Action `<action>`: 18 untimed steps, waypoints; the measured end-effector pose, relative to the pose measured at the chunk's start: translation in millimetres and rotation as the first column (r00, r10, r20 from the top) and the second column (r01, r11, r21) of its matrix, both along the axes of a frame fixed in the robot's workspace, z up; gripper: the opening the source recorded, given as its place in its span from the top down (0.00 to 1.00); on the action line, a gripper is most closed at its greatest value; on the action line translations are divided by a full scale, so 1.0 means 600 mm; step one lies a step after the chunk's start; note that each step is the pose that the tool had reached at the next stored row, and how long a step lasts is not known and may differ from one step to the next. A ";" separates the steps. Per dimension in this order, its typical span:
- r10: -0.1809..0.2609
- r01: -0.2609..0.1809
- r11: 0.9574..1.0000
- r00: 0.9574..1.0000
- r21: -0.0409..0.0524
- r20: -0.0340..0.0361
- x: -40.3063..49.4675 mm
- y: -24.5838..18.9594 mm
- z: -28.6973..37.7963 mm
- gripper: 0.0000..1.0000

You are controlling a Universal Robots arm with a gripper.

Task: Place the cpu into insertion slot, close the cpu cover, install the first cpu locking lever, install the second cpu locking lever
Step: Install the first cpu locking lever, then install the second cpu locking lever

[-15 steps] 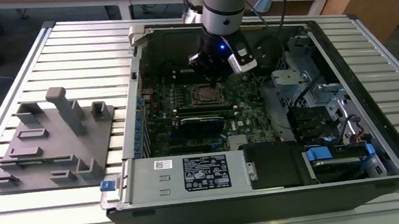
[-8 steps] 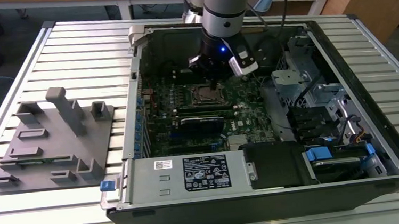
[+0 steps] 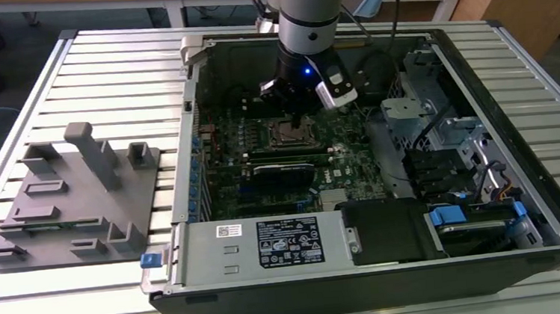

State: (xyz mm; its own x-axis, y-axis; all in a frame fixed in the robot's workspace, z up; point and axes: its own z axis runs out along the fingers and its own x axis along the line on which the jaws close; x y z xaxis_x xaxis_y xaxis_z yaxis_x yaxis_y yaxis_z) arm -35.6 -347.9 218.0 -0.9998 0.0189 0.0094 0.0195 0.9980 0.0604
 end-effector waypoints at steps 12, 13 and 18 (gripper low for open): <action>0.000 0.000 1.000 1.000 0.000 -0.001 -0.001 0.0002 0.003 0.90; 0.000 0.000 1.000 1.000 0.000 -0.001 -0.001 0.0002 0.004 0.90; 0.000 0.000 1.000 1.000 0.000 -0.001 -0.001 0.0002 0.008 0.90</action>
